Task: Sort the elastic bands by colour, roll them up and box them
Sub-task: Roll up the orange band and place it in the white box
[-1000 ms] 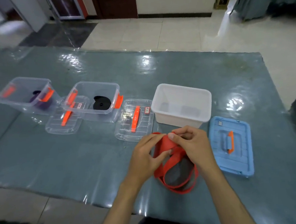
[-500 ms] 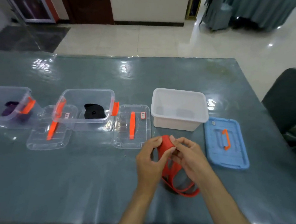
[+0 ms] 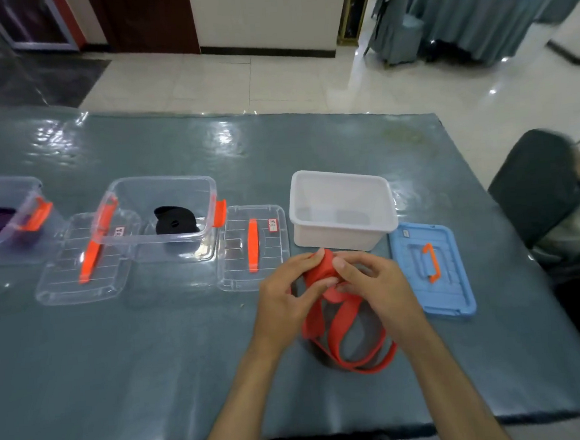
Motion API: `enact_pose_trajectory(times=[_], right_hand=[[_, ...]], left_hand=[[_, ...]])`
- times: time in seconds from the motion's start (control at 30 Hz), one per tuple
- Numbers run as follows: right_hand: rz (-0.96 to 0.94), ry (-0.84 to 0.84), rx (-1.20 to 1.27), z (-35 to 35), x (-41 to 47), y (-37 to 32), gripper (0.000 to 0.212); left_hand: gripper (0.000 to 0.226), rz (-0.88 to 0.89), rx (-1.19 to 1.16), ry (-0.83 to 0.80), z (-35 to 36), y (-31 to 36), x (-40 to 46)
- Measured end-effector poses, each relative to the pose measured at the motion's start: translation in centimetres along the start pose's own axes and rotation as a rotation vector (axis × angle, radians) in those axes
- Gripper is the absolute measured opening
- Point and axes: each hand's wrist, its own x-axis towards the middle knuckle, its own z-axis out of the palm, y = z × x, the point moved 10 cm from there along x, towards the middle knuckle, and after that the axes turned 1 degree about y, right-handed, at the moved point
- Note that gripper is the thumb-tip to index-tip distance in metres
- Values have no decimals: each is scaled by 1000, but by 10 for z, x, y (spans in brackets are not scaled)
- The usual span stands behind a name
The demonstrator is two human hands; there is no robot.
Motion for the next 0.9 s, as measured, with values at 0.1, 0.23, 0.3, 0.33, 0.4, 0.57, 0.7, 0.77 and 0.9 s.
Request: enact_pose_trajectory(times=[0.1, 0.23, 0.3, 0.33, 0.4, 0.57, 0.7, 0.77, 0.9], right_hand=[[-127, -86, -16, 0, -4, -20, 51], [-164, -164, -104, 1, -6, -32, 41], [-161, -172, -75, 1, -6, -31, 40], [-166, -184, -40, 4, -7, -30, 41], [-179, -196, 21, 9, -10, -28, 47], [-247, -174, 93, 17, -13, -31, 49], [-307, -102, 235, 10, -11, -51, 46], [-312, -88, 257, 8, -11, -54, 44], [-247, -86, 226, 6, -12, -42, 44]], left_hand=[[39, 18, -24, -35, 1, 12, 3], [39, -13, -39, -18, -2, 14, 1], [42, -35, -30, -36, -1, 13, -3], [43, -42, -31, -56, -1, 14, -3], [46, -66, -71, -95, -5, 16, -1], [49, -107, -305, 38, -22, 33, 12], [36, -20, -340, 40, -15, 51, 19], [38, -46, -346, 25, -14, 47, 21], [45, -109, -393, -4, -10, 40, 19]])
